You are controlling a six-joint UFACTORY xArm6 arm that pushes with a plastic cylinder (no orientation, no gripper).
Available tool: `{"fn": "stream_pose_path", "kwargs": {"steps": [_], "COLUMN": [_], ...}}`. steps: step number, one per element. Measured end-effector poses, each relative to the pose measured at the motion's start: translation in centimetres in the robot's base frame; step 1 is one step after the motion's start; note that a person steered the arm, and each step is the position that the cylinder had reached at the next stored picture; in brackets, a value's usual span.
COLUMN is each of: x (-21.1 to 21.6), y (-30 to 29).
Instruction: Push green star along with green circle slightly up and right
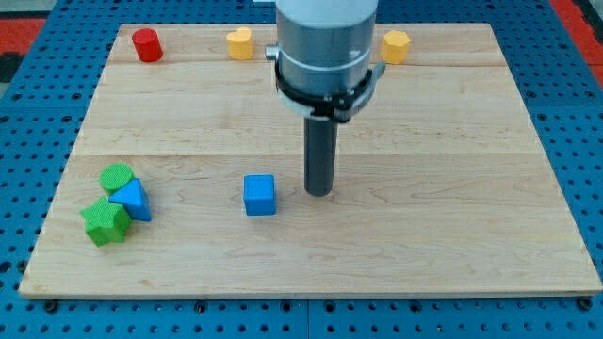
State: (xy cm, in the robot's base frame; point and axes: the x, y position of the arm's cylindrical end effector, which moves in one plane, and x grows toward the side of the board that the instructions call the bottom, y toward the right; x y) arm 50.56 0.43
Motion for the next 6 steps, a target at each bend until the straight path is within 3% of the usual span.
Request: {"fn": "stream_pose_path", "kwargs": {"steps": [1,2,3,5,6], "x": [0.1,1.7,11.3,2.6,6.3], "y": [-9.4,-11.7,-15.7,-22.2,-21.6]}}
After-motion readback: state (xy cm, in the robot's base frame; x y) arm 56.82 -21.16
